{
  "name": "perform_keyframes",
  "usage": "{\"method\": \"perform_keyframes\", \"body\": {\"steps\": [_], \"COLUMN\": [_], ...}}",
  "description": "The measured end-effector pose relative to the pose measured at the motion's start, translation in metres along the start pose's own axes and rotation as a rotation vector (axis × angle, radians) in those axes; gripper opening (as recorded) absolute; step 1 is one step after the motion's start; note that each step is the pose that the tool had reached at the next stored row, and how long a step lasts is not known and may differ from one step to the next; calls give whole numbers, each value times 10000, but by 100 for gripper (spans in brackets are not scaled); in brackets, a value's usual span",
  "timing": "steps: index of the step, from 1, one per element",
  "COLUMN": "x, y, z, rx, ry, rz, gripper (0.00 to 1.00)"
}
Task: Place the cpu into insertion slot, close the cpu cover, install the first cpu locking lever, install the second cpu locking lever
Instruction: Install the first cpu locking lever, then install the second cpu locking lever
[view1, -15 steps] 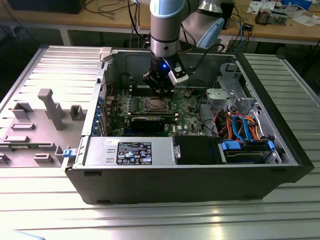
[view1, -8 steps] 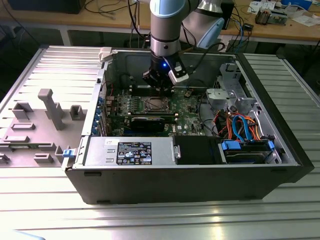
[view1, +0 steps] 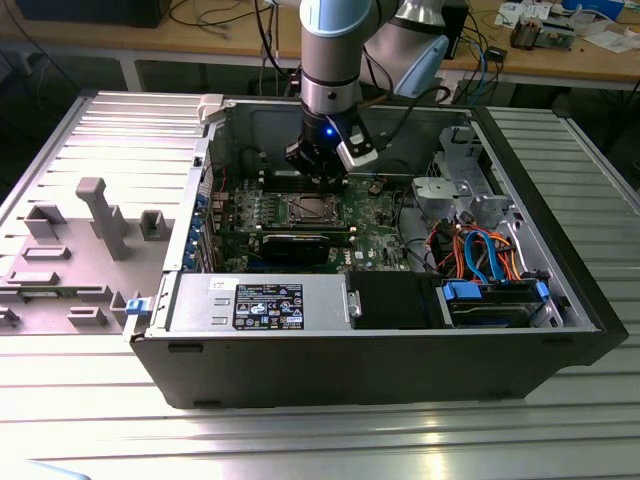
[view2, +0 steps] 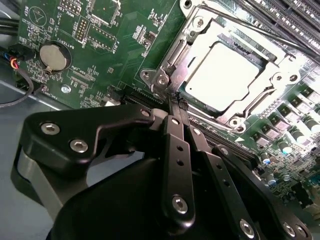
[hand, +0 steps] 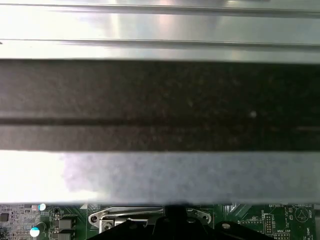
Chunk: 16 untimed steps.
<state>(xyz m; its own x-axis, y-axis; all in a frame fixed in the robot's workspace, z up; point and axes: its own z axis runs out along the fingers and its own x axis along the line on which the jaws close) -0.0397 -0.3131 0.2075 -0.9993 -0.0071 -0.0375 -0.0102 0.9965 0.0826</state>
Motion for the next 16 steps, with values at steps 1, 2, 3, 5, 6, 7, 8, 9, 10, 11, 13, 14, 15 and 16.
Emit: {"method": "perform_keyframes", "body": {"steps": [1, 2, 3, 5, 6, 7, 8, 9, 10, 11, 13, 14, 15, 16], "x": [0, 0, 0, 0, 0, 0, 0, 0, 0, 0, 0, 0, 0, 0], "y": [-2, -4, -5, -8, -10, -12, -15, -17, -22, -24, -35, -44, -53, -59], "z": [0, 0, -1, -1, -1, -1, -1, -1, -2, -2, -3, -4, -4, -5], "rx": [0, 1, 1, 1, 1, 1, 2, 1, 2, 2, 3, 2, 2, 2], "ry": [0, 0, -1, -1, 0, -1, 0, 0, 0, 0, 0, 0, 0, 0], "rz": [0, 0, 0, 0, 0, 0, 0, 0, -1, 0, -1, -1, 0, -1], "gripper": [11, 11, 11, 11, 11, 11, 11, 11, 11, 11, 11, 11, 11, 11]}}
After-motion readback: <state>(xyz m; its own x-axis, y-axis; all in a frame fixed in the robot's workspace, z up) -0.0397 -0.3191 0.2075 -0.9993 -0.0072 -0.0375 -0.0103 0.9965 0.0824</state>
